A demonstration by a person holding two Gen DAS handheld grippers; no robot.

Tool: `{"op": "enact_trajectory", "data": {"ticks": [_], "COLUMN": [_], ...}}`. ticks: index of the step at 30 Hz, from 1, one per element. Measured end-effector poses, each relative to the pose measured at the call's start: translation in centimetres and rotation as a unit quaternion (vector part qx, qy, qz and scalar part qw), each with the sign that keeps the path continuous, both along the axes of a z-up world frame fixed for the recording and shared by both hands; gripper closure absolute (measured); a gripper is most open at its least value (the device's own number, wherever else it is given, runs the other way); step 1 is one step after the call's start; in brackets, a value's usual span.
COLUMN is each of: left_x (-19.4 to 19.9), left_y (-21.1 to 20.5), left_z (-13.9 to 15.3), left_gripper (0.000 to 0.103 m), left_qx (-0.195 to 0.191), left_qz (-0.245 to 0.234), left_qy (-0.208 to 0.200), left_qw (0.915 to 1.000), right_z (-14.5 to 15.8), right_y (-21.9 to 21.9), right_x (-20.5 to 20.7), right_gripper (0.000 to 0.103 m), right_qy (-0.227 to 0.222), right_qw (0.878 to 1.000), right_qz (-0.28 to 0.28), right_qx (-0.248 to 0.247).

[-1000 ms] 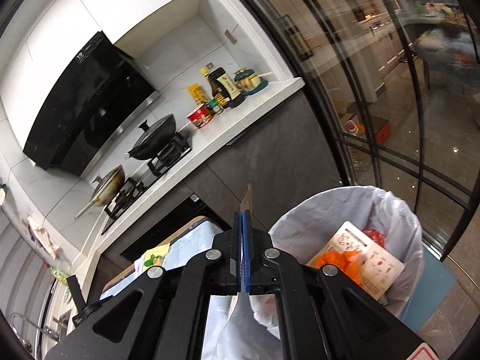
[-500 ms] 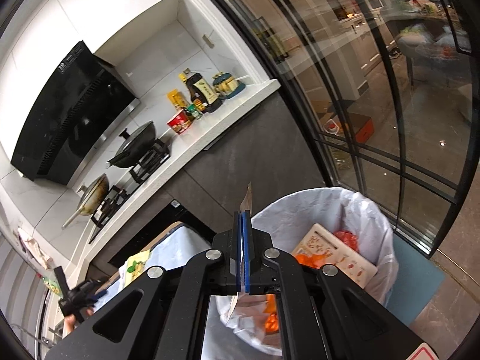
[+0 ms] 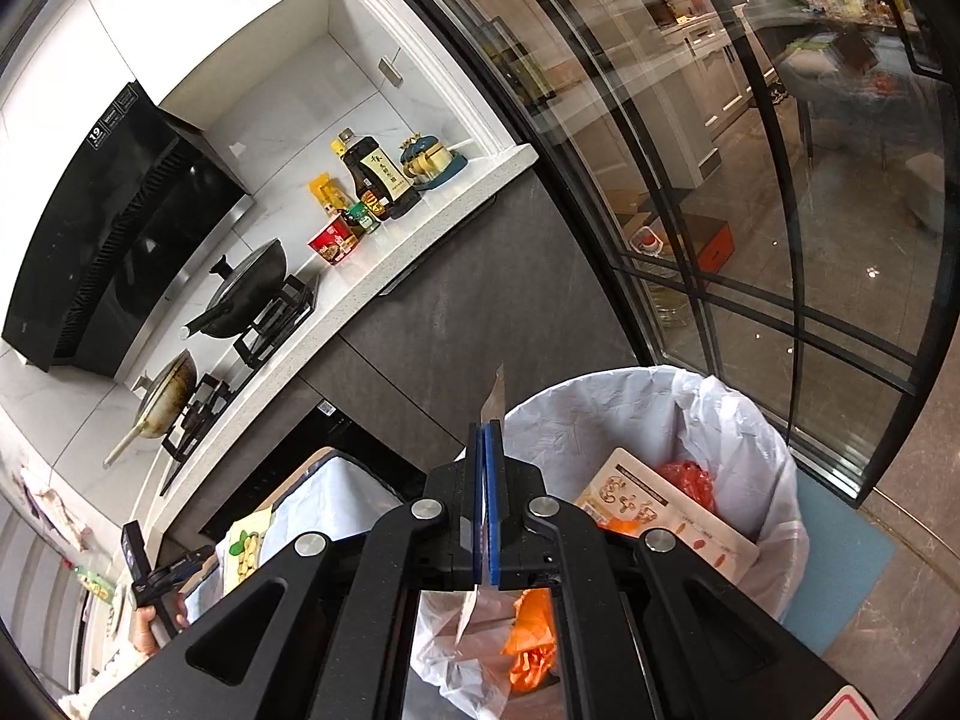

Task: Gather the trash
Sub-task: 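Carry the nut bag over the bin with the right tool while the left tool grasps the white-and-yellow fruit packet, then open the right tool to drop the nut bag while the left tool lifts the fruit packet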

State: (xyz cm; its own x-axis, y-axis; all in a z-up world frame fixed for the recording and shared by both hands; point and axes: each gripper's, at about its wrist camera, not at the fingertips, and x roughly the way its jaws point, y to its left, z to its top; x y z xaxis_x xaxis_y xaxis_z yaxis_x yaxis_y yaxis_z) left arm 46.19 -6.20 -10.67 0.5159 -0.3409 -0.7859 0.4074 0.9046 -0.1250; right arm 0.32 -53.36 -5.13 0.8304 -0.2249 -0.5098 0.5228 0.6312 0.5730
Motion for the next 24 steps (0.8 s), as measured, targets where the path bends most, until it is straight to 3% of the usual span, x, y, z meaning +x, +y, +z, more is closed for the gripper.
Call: {"op": "enact_trajectory", "data": {"ticks": [5, 8, 11, 13, 17, 20, 24], "left_x": [1.4, 1.4, 1.0, 0.6, -0.6, -1.8, -4.7], "left_y": [-0.7, -1.7, -2.6, -3.1, -4.1, -4.4, -4.9], "left_z": [-0.8, -1.2, -1.3, -1.3, -1.3, -1.1, -0.3], "left_gripper": [0.029, 0.042, 0.048, 0.054, 0.083, 0.098, 0.102], "left_qx": [0.0, 0.009, 0.022, 0.023, 0.038, 0.038, 0.023], "left_qz": [-0.042, -0.071, -0.094, -0.107, -0.124, -0.128, -0.143], "left_qy": [0.005, 0.01, -0.004, -0.007, -0.02, -0.022, -0.026], "left_qw": [0.9991, 0.9974, 0.9953, 0.994, 0.9913, 0.9908, 0.9892], "right_z": [-0.2, -0.5, -0.4, -0.4, -0.6, -0.7, -0.7], "right_y": [0.3, 0.5, 0.6, 0.7, 0.9, 0.9, 0.9], "right_x": [1.0, 1.3, 1.5, 1.5, 1.6, 1.5, 0.7], "right_gripper": [0.101, 0.101, 0.101, 0.101, 0.101, 0.101, 0.101], "right_qy": [0.006, 0.008, 0.009, 0.008, 0.009, 0.009, 0.007], "right_qw": [1.0, 1.0, 1.0, 1.0, 1.0, 1.0, 1.0], "right_qz": [0.0, -0.001, 0.0, 0.002, 0.004, 0.005, 0.004], "right_qx": [-0.006, -0.007, -0.008, -0.008, -0.007, -0.004, -0.001]}}
